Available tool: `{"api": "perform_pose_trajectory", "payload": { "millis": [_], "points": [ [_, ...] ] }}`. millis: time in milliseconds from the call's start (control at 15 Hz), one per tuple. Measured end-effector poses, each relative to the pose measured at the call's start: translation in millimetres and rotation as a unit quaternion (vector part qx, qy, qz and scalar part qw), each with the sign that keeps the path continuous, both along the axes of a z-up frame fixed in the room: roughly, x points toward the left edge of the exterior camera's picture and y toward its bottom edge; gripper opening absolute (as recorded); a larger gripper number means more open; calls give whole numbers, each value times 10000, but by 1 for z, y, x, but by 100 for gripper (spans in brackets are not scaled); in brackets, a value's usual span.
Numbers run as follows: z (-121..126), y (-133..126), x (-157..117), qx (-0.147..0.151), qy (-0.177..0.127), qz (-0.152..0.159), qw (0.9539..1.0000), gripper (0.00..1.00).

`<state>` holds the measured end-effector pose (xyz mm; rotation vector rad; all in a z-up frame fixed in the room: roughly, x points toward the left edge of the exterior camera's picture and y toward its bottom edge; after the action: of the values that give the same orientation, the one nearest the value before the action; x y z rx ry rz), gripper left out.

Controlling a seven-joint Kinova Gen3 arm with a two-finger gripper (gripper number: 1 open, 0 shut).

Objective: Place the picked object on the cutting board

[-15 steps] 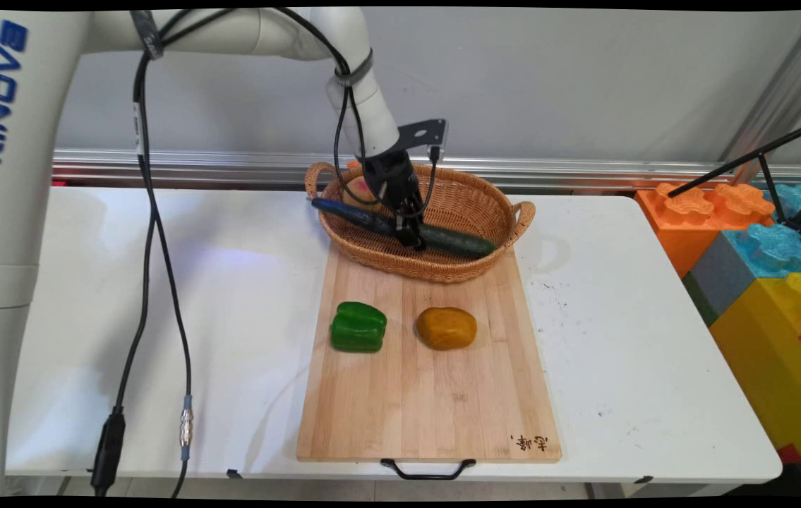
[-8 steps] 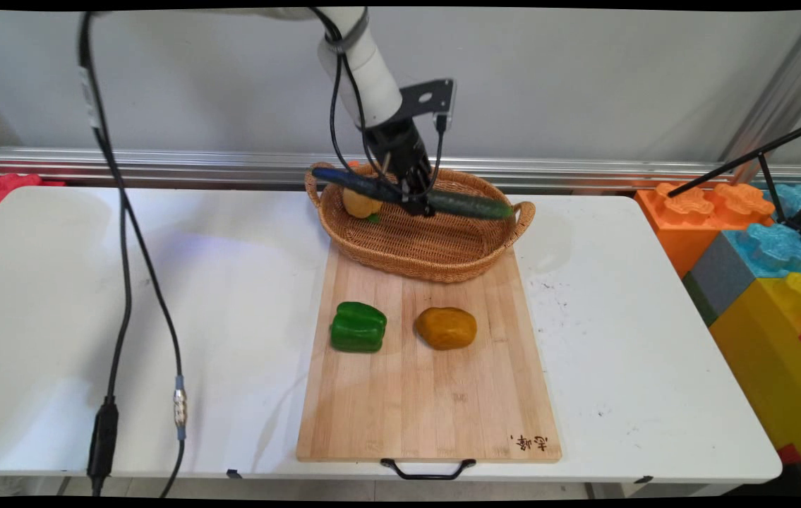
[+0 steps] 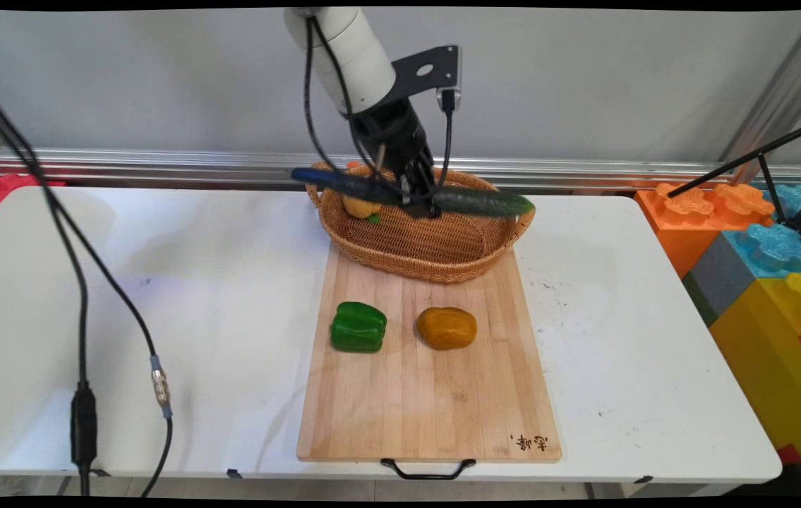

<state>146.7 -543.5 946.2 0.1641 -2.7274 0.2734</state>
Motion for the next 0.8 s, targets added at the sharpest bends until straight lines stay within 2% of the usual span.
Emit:
{"api": "perform_pose_trajectory", "payload": {
  "millis": [200,400,600,800],
  "points": [
    [8,51,-6,285,40,-16,9996,0],
    [6,86,-11,460,70,-26,9989,0],
    [-7,115,-16,587,95,-29,9982,0],
    [-30,131,-19,606,103,22,9981,0]
  ]
}}
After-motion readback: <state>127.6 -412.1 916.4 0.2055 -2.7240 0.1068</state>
